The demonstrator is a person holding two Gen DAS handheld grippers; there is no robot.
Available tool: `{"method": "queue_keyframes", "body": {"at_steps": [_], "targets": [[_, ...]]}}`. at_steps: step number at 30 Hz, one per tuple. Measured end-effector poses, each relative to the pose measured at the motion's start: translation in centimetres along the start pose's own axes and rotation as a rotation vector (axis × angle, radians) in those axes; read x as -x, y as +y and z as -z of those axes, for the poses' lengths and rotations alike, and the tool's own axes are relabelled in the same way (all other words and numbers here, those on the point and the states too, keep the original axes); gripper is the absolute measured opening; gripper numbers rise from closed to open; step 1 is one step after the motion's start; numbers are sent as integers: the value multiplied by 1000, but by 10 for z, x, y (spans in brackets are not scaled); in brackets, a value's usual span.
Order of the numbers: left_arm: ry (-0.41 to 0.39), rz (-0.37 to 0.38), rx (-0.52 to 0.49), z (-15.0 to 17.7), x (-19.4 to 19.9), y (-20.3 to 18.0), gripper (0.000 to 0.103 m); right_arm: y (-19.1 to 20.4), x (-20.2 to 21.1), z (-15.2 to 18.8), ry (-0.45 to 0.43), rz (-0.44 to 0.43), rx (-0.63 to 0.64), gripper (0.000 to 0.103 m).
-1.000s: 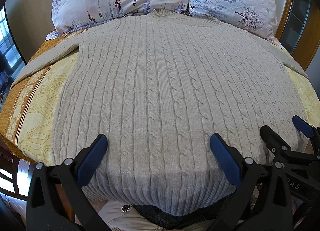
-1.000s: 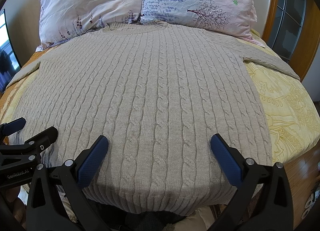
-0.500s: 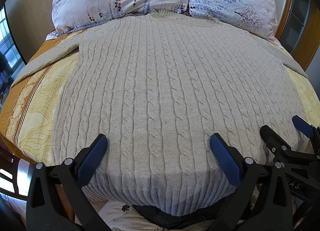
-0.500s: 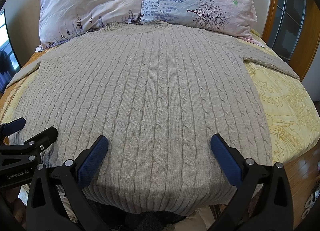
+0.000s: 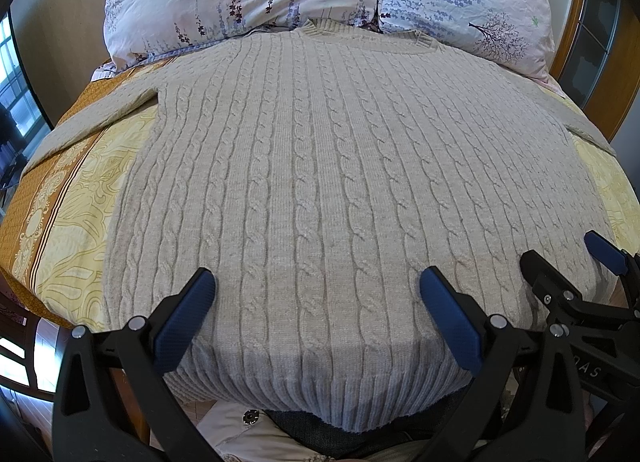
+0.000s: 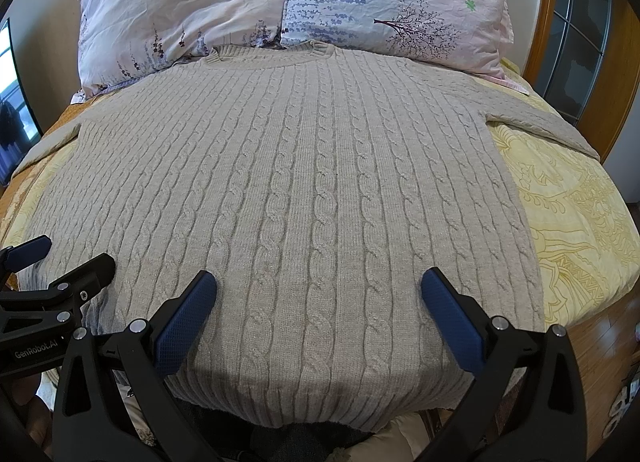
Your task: Fold small clothes
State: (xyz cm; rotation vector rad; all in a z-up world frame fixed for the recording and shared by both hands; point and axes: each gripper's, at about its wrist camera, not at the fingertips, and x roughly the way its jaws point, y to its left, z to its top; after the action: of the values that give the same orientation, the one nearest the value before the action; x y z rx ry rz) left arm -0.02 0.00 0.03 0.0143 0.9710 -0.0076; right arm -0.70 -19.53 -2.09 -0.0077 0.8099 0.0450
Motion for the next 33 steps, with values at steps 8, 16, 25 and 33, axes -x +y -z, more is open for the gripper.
{"method": "queue_keyframes", "body": {"at_steps": [8,16,25,33], "targets": [[-1,0,0,0,0,0,101,0,0,0,0,0,0,102],[0,0,0,0,0,0,101,0,0,0,0,0,0,102],[6,-1,-4,-2,2,0,101,1,0,-1,4,-2,7,102],[8,5,-28,-4,0,-2,101,-3,-8,-9,-9,-79,85,102]]}}
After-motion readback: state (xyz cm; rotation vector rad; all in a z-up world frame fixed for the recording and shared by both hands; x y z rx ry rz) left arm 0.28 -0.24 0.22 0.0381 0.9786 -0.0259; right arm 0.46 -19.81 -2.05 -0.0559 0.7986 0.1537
